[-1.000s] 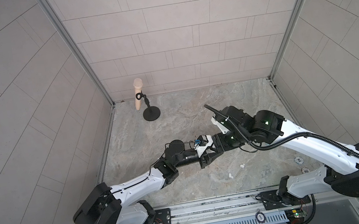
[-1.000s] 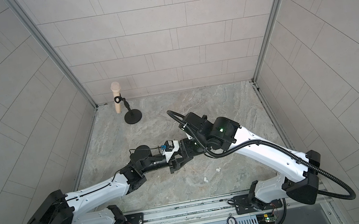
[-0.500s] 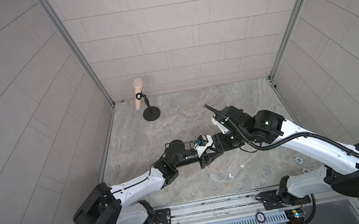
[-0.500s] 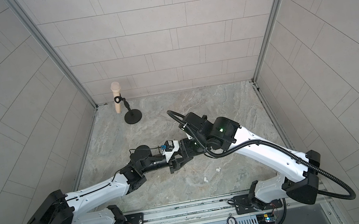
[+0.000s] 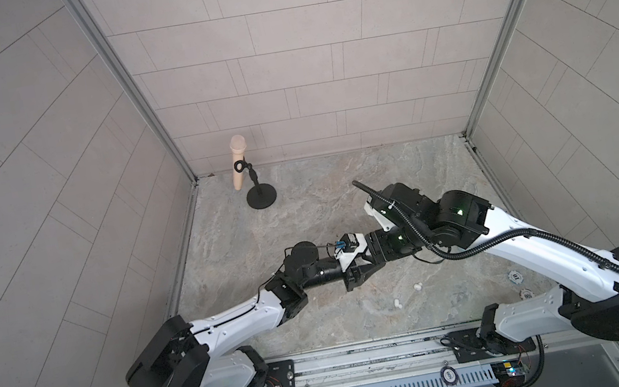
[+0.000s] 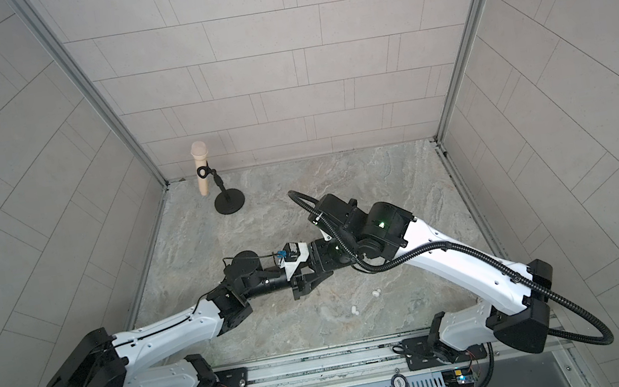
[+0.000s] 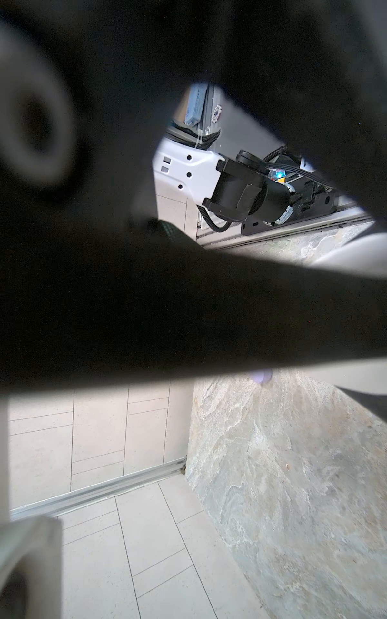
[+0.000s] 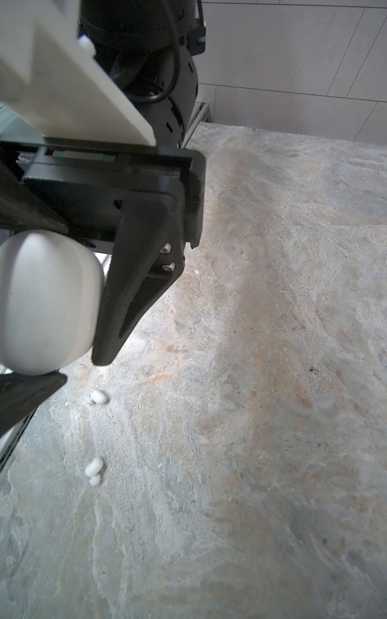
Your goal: Insert the wireless bluetooth earbuds into the charging case
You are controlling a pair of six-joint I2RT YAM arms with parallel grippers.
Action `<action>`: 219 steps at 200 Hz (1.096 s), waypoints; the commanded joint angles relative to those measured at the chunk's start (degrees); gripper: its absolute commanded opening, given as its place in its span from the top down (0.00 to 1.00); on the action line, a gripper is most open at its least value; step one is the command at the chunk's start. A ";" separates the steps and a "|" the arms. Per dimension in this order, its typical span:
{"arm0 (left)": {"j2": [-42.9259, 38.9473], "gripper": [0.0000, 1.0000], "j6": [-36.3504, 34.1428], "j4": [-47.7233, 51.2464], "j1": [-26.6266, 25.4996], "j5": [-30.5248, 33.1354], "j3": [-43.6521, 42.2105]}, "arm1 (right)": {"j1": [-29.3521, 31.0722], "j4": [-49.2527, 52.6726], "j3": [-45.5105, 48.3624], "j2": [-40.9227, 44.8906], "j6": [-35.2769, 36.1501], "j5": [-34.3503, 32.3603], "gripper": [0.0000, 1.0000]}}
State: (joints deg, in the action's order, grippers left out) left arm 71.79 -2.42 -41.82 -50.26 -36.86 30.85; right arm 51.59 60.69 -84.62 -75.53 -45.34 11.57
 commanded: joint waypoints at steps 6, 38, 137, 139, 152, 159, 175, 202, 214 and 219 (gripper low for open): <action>0.46 0.50 0.11 0.55 -1.15 -3.33 1.35 | 1.05 -9.18 -0.79 -0.80 0.34 2.62 0.65; 0.45 0.50 0.56 0.95 -1.08 -3.48 1.40 | 1.05 -9.56 -0.77 -0.44 0.61 2.58 0.66; 0.72 0.62 0.54 1.39 -1.11 -3.30 1.89 | 1.14 -11.31 0.51 1.18 -0.44 2.22 0.68; 0.65 0.62 0.56 1.39 -1.10 -3.30 1.86 | 1.19 -11.38 0.51 1.22 -0.45 2.27 0.68; 0.55 0.66 0.57 1.37 -1.09 -3.30 1.84 | 1.14 -11.34 0.55 1.12 -0.53 2.31 0.68; 0.45 0.67 0.65 1.35 -1.08 -3.22 1.84 | 1.14 -11.40 0.73 1.10 -0.53 2.40 0.68; 0.21 0.70 0.57 1.56 -1.08 -3.19 1.78 | 1.14 -11.20 1.03 1.19 -0.62 2.42 0.66; 0.10 0.75 0.65 1.32 -1.14 -3.04 1.50 | 1.14 -10.20 1.04 1.93 -0.47 1.46 0.49; 0.04 0.76 0.72 1.22 -1.07 -3.04 1.41 | 1.05 -9.90 1.04 2.59 -0.61 0.56 0.41; 0.04 0.77 0.74 1.22 -1.13 -3.04 1.39 | 1.05 -9.82 1.04 3.08 -0.62 -0.02 0.39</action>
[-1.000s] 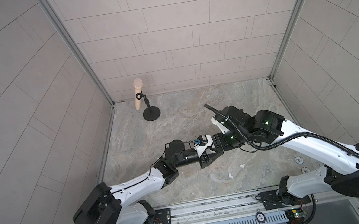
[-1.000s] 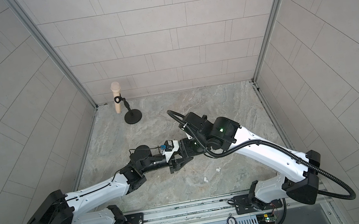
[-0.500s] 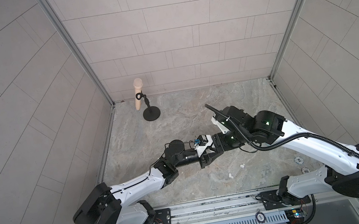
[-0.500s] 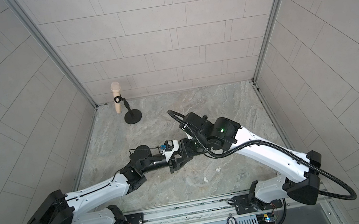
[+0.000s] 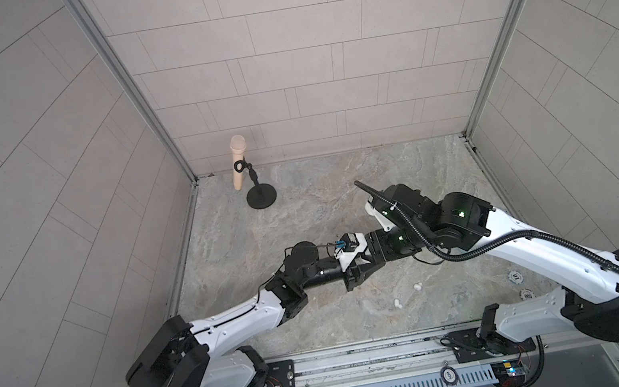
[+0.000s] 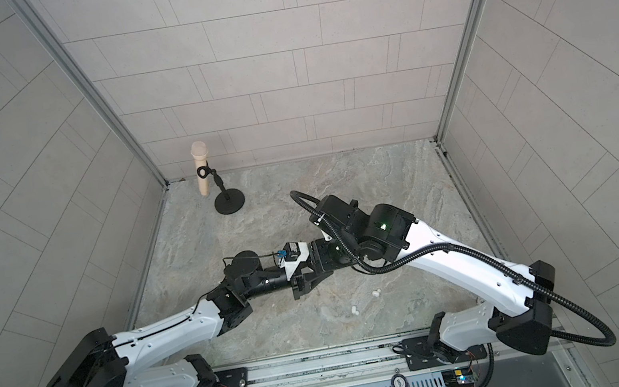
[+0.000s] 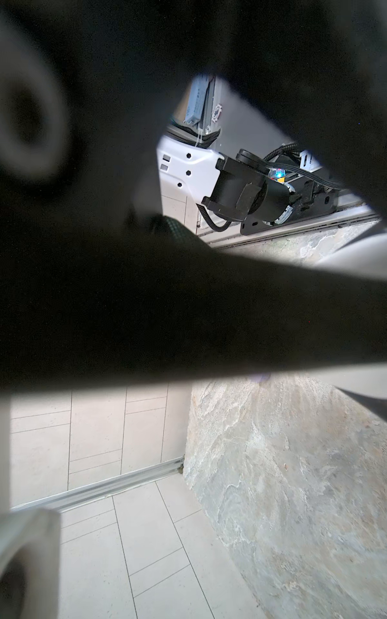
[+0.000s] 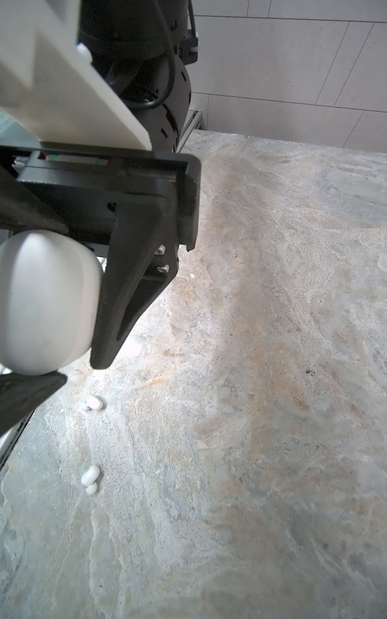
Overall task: Insert the wireless bluetooth earbuds into the charging case
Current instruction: 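Flip open the white case lid with the right gripper against the left-held case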
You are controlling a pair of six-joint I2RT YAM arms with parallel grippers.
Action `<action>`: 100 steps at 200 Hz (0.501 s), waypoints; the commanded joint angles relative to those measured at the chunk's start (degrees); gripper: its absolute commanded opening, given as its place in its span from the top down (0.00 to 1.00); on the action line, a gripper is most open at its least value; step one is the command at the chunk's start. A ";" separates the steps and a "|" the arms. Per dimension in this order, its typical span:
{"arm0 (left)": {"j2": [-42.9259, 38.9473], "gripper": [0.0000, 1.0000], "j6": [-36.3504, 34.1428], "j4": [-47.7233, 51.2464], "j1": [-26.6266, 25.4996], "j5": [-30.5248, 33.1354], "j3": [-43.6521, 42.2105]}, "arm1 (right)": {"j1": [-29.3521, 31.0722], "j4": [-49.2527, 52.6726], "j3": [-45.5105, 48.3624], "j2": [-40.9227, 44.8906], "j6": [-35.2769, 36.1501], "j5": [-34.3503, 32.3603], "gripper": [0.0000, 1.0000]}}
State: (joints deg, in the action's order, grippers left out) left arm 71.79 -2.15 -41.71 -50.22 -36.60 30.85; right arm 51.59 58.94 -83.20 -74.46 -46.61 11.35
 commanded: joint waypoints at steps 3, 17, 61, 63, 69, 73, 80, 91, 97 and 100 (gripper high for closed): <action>0.03 0.77 0.48 1.11 -1.17 -3.30 1.39 | 1.05 -8.05 -0.34 2.31 0.58 -0.14 0.38; 0.01 0.79 0.56 1.15 -1.16 -3.30 1.23 | 1.05 -8.50 0.26 3.80 0.65 -1.77 0.33; -0.66 0.80 1.36 0.57 -1.00 -3.30 0.49 | -0.04 -5.75 0.11 7.96 2.73 -2.95 0.23; -0.66 0.81 1.49 0.51 -0.97 -3.30 0.45 | -0.08 -5.56 0.07 8.11 2.88 -3.01 0.23; -0.76 0.81 1.78 0.32 -0.86 -3.35 0.35 | -0.34 -4.73 0.05 8.70 3.48 -3.07 0.22; -0.90 0.81 2.05 0.18 -0.80 -3.43 0.28 | -0.56 -4.08 0.14 9.10 4.06 -3.11 0.22; -1.01 0.81 2.46 -0.20 -0.63 -3.77 0.06 | -1.16 -2.88 0.43 9.94 5.29 -3.14 0.22; -1.25 0.82 3.61 -0.89 -0.42 -4.43 0.00 | -2.28 -0.41 0.83 11.26 8.22 -3.79 0.21; -1.43 0.83 4.38 -1.52 -0.36 -4.95 -0.12 | -2.59 0.63 1.12 11.88 10.56 -4.13 0.21; -1.45 0.83 4.84 -1.71 -0.25 -5.27 -0.10 | -2.63 0.98 1.34 12.20 12.00 -4.30 0.21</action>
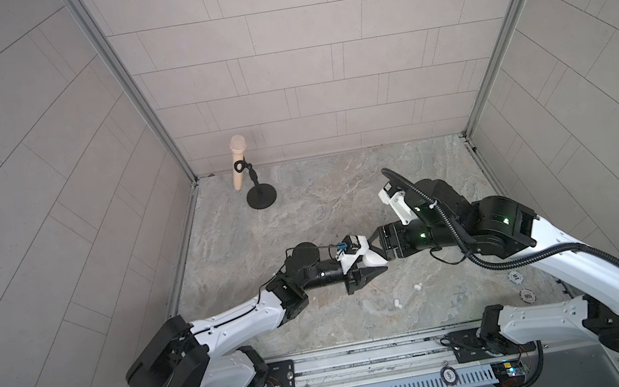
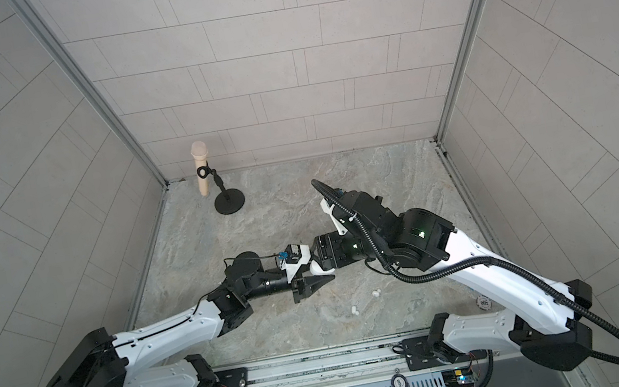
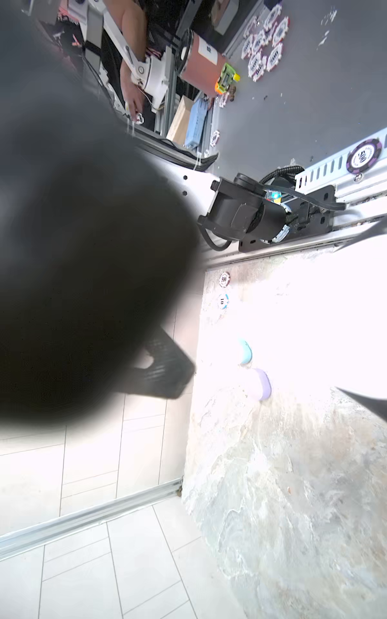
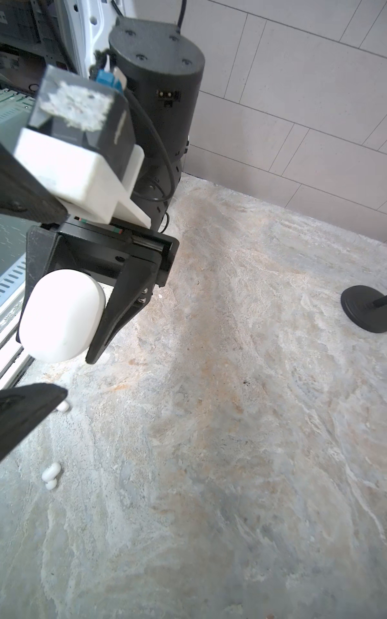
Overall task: Insert the wireless bluetooth earbuds into the charging case
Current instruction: 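Flip open the white case lid with the right gripper against the left-held case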
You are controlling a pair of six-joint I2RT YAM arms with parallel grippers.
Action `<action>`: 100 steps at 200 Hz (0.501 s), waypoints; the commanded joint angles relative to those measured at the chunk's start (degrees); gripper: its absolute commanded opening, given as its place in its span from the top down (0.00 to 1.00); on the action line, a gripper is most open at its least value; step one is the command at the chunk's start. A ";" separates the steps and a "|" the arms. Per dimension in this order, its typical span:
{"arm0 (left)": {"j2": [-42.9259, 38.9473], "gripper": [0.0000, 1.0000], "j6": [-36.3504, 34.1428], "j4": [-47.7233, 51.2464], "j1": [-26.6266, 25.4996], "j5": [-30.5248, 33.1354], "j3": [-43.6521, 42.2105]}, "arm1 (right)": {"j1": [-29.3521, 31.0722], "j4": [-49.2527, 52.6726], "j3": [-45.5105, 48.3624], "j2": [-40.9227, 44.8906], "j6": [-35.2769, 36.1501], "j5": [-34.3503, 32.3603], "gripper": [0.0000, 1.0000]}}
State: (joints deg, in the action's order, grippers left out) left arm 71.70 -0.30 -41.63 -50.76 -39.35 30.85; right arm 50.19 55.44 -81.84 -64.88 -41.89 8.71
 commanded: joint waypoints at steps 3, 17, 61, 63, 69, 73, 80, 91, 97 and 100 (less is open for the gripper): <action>-1.47 0.83 3.37 -2.00 0.27 -2.76 -0.09 | -1.22 4.65 0.20 2.97 8.46 -1.82 0.21; -2.04 0.83 5.20 -2.84 0.37 -3.67 -0.35 | -0.98 3.24 2.44 4.72 14.73 0.37 0.21; -4.31 0.84 8.76 -2.45 0.40 -5.69 -0.62 | 3.50 -1.53 8.54 8.54 26.03 -1.83 0.21; -4.43 0.84 8.81 -2.40 0.40 -5.70 -0.48 | 3.72 -1.73 8.65 8.59 26.37 -2.00 0.21; -4.70 0.84 9.03 -1.98 0.33 -6.09 -0.36 | 4.57 -2.46 8.92 8.55 27.34 -2.39 0.21; -4.85 0.84 9.01 -1.55 0.31 -6.30 -0.27 | 5.08 -2.91 9.13 8.59 27.88 -2.86 0.21; -5.23 0.84 8.86 -0.76 0.40 -6.56 -0.01 | 6.14 -3.14 9.00 8.39 28.76 -4.05 0.22; -5.64 0.84 8.63 0.39 0.35 -7.09 0.43 | 6.87 -3.32 8.50 8.00 29.84 -5.43 0.22; -5.82 0.85 8.45 1.02 0.39 -7.28 0.69 | 7.10 -3.41 8.25 7.83 30.25 -5.53 0.22; -5.86 0.85 8.31 1.37 0.40 -7.38 0.83 | 7.19 -3.49 8.20 7.65 30.41 -5.61 0.22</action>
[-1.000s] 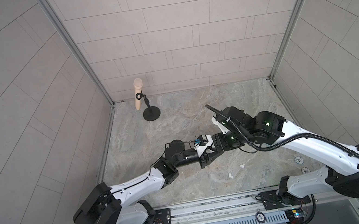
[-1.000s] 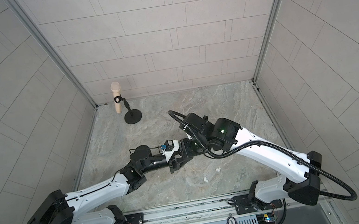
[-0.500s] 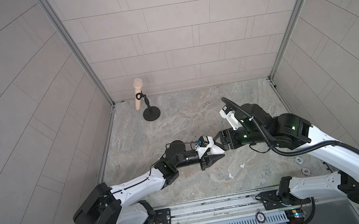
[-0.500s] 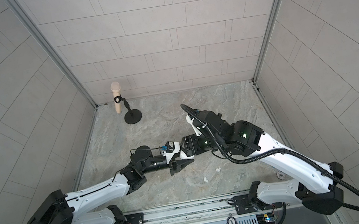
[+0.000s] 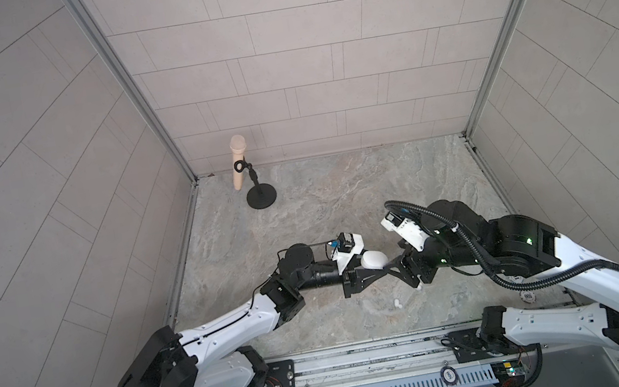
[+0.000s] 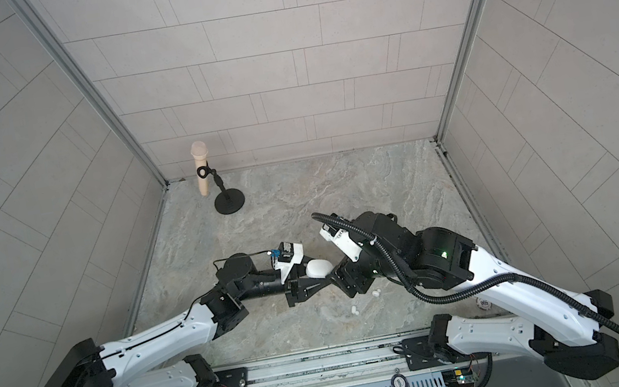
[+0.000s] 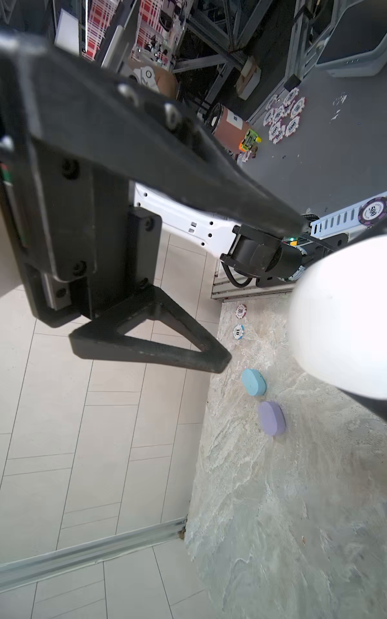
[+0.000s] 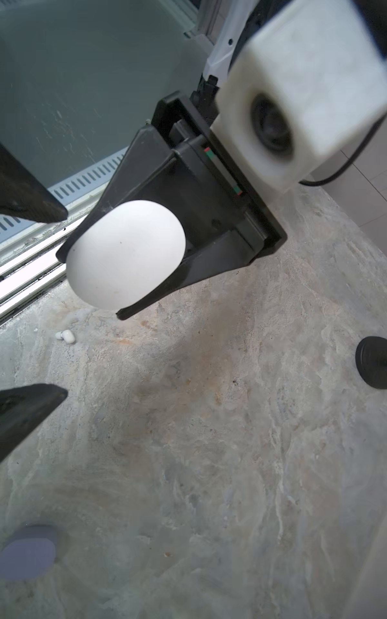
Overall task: Insert the wireless bluetooth earbuds into the charging case
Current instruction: 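Flip open the white case lid with the right gripper against the left-held case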
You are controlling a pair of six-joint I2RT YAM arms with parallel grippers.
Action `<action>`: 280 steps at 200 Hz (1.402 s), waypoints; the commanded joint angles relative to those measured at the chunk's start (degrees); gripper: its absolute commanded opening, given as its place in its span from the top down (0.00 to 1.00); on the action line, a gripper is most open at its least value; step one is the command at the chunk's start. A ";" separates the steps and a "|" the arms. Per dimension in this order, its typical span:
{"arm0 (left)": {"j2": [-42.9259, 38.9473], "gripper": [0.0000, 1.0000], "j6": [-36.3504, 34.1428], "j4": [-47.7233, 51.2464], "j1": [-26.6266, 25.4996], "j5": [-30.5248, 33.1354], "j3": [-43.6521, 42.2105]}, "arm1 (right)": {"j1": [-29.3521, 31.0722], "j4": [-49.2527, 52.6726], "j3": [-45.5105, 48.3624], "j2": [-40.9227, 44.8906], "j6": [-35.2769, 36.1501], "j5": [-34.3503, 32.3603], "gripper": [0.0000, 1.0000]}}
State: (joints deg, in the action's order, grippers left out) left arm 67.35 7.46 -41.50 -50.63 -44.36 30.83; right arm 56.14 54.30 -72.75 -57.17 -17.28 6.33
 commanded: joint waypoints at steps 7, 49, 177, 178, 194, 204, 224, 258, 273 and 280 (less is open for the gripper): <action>-1.59 0.85 0.28 2.00 0.20 -2.59 1.07 | 1.50 -2.60 -0.99 -0.26 6.01 -3.50 0.22; -2.04 0.85 0.09 2.80 0.24 -3.19 1.78 | 2.74 -2.79 -0.38 -1.88 7.60 -3.89 0.23; -3.08 0.86 -0.70 3.79 0.26 -3.52 1.87 | 3.74 -1.68 0.94 -3.74 8.95 -3.21 0.23; -3.09 0.86 -0.70 3.79 0.27 -3.53 1.87 | 3.77 -1.67 0.94 -3.74 8.94 -3.36 0.23; -3.36 0.87 -0.70 3.70 0.18 -3.73 1.79 | 3.79 -1.48 1.03 -3.66 7.84 -6.87 0.23; -3.53 0.87 -0.61 3.70 0.16 -3.82 1.70 | 3.75 -1.39 0.86 -3.52 7.65 -8.24 0.23; -3.81 0.87 -0.44 3.48 0.05 -3.81 1.31 | 3.68 -1.47 -0.05 -3.35 6.91 -11.49 0.24; -3.81 0.88 -0.43 3.48 -0.74 -3.72 1.07 | 2.46 -1.43 -2.27 -2.98 5.61 -15.13 0.24; -3.72 0.88 -0.36 3.50 -1.04 -3.82 0.90 | 1.81 -1.81 -2.73 -2.95 5.24 -14.71 0.24; -3.72 0.88 -0.26 3.37 -1.11 -3.82 0.88 | 1.59 -2.00 -2.81 -3.03 5.15 -14.60 0.24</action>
State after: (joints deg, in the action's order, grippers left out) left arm 65.47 7.53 -35.42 -50.39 -44.53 30.85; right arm 59.37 51.48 -74.22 -60.34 -11.18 -2.28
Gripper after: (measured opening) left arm 0.438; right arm 0.763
